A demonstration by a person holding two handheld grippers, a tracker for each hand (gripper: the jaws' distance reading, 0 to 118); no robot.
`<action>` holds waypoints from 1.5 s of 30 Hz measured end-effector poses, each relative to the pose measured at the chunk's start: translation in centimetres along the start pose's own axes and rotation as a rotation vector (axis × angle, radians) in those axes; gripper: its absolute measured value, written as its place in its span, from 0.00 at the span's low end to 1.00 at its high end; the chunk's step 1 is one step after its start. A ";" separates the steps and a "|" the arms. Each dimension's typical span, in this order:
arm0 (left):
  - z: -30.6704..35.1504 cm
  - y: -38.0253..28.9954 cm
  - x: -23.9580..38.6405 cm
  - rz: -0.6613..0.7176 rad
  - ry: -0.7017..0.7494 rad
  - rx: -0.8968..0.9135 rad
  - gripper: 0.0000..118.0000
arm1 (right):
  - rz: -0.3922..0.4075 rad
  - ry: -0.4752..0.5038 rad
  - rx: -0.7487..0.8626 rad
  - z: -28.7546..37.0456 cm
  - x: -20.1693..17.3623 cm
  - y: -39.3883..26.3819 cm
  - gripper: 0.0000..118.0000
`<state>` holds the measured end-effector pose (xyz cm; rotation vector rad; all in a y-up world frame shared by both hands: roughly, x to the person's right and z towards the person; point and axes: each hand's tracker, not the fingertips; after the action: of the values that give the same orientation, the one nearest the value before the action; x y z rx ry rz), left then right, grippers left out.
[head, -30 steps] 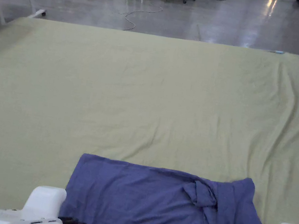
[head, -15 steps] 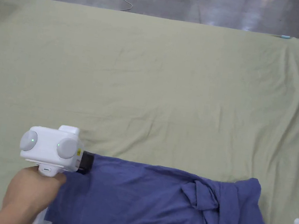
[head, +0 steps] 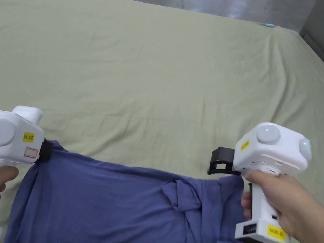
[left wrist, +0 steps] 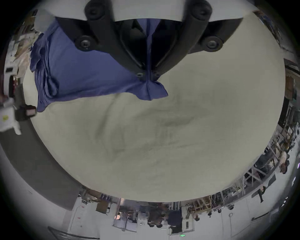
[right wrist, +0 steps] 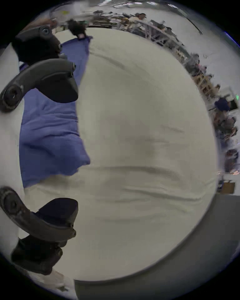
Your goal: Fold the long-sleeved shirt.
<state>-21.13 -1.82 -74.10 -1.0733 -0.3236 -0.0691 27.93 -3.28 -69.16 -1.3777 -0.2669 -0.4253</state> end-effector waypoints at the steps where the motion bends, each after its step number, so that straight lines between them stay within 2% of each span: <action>1: -0.1 -0.1 -0.3 0.007 -0.003 -0.002 0.00 | -0.012 0.018 -0.058 -0.9 0.1 0.2 0.65; 2: -0.2 -0.1 -0.7 0.020 -0.005 -0.004 0.00 | -0.101 0.016 -0.103 1.6 -1.1 -3.4 0.55; 3: 0.4 -0.1 0.0 0.031 -0.009 -0.008 0.00 | -0.116 -0.018 -0.106 2.0 -1.4 -4.1 0.55; 4: 0.3 -0.1 -0.3 0.048 -0.017 -0.009 0.00 | -0.087 -0.014 -0.041 3.7 -1.9 -4.5 0.26; 5: 0.1 0.0 -0.6 0.059 -0.024 -0.012 0.00 | -0.045 -0.008 -0.057 2.8 -1.9 -2.9 0.25; 7: 0.0 0.9 -0.5 0.059 -0.024 -0.015 0.00 | -0.059 0.072 -0.013 1.5 -1.2 -0.3 0.07; 16: 0.9 5.5 -1.0 0.073 -0.055 0.052 0.00 | 0.044 0.031 0.173 7.2 -2.8 1.9 0.07; 19: 2.8 6.7 -1.4 0.074 -0.070 0.102 0.00 | 0.046 0.053 0.216 9.1 -2.7 2.3 0.07; 22: 5.6 5.9 -1.5 0.066 -0.102 0.155 0.00 | 0.120 0.053 0.289 10.8 -1.9 1.3 0.07; 23: 6.7 5.6 -1.8 0.045 -0.115 0.167 0.00 | 0.166 0.055 0.316 11.4 -1.5 0.1 0.07; 25: 9.0 3.0 -1.3 -0.052 -0.121 0.174 0.00 | 0.233 0.057 0.362 12.2 -0.1 -3.2 0.07; 27: 10.7 -1.3 -0.6 -0.136 -0.118 0.158 0.00 | 0.243 0.069 0.367 13.4 1.5 -7.8 0.07; 29: 11.9 -5.9 -0.1 -0.161 -0.117 0.102 0.00 | 0.270 0.120 0.324 12.3 3.6 -11.2 0.07; 33: 11.5 -14.4 1.7 -0.235 -0.084 -0.072 0.00 | 0.312 0.094 0.226 8.6 6.6 -16.6 0.07; 37: 8.8 -19.8 3.3 -0.218 -0.068 -0.189 0.00 | 0.292 0.065 0.144 3.9 8.9 -19.9 0.07; 40: 7.3 -21.5 2.8 -0.175 -0.059 -0.153 0.00 | 0.223 0.104 0.202 4.1 9.4 -21.6 0.07; 44: 6.8 -21.1 2.7 -0.125 -0.052 -0.134 0.00 | 0.241 0.077 0.240 3.5 9.0 -22.2 0.07; 45: 6.6 -21.0 2.8 -0.111 -0.050 -0.134 0.00 | 0.239 0.072 0.242 3.4 9.0 -22.2 0.10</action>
<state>-24.44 -5.87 -52.57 -1.1911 -0.4280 -0.1652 26.39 -4.17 -45.08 -1.1375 -0.0886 -0.2346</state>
